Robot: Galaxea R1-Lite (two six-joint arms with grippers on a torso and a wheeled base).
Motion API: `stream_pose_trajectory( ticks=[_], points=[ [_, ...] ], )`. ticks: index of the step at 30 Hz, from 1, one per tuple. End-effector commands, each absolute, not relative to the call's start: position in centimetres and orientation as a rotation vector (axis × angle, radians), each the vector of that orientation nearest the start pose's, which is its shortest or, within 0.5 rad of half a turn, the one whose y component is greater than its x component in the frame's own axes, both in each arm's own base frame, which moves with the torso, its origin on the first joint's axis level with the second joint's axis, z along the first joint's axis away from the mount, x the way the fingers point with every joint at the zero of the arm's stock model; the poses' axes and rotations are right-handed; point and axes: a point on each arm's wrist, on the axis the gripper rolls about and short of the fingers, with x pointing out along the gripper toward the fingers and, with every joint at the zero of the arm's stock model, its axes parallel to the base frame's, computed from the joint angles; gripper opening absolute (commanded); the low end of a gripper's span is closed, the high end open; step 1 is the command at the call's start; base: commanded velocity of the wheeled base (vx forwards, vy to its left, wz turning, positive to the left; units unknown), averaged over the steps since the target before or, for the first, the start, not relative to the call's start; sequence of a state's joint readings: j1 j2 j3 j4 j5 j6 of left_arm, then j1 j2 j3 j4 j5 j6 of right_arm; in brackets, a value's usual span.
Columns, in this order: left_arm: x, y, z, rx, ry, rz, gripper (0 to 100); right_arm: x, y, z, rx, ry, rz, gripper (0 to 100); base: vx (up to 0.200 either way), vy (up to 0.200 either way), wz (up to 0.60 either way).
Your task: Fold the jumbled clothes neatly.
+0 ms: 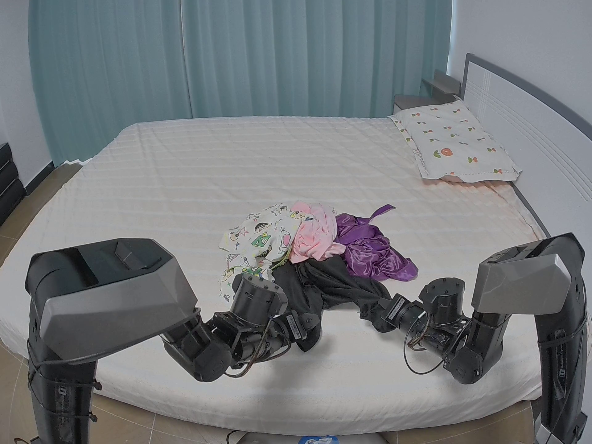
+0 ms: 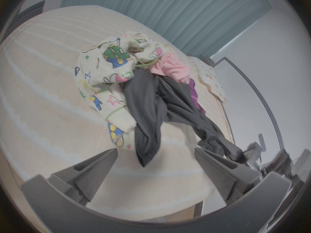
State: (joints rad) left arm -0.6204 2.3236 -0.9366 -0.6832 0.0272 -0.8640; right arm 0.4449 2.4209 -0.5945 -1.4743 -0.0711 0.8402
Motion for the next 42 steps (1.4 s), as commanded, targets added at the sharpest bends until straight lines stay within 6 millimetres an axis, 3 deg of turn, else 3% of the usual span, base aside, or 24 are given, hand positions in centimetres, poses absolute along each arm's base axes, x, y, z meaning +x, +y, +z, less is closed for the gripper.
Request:
stream_pose_trajectory(
  ticks=[1, 4, 5, 10, 29, 36, 37, 42],
  points=[
    [35.5, -23.6, 0.7, -0.629, 0.869, -0.196, 100, 31.2, 15.2, -2.4, 0.732, 0.456, 0.226, 0, 0.0, 0.0, 0.0],
    [36.6, -24.2, 0.6, -0.648, 0.862, -0.191, 100, 31.2, 15.3, -2.4, 0.73, 0.457, 0.228, 0, 0.0, 0.0, 0.0],
    [37.9, -25.3, -0.1, -0.658, 0.872, -0.177, 100, 31.1, 15.4, -2.4, 0.731, 0.457, 0.231, 0, 0.0, 0.0, 0.0],
    [38.2, -27.1, -0.8, -0.633, 0.895, -0.197, 100, 31.1, 15.3, -2.4, 0.731, 0.458, 0.229, 0, 0.0, 0.0, 0.0],
    [39.2, -27.6, -4.0, -0.478, 0.874, -0.143, 100, 31.3, 15.2, -3.1, 0.728, 0.469, 0.218, 0, 0.0, 0.0, 0.0],
    [39.7, -27.9, -4.1, -0.453, 0.901, -0.11, 100, 31.3, 15.2, -3.1, 0.728, 0.469, 0.22, 0, 0.0, 0.0, 0.0],
    [39.7, -28.0, -4.3, -0.442, 0.906, -0.097, 0, 31.3, 15.2, -3.1, 0.728, 0.469, 0.22, 0, 0.0, 0.0, 0.0],
    [39.8, -27.9, -4.3, -0.408, 0.934, -0.059, 0, 31.3, 15.2, -3.1, 0.729, 0.467, 0.218, 0, 0.0, 0.0, 0.0]
  ],
)
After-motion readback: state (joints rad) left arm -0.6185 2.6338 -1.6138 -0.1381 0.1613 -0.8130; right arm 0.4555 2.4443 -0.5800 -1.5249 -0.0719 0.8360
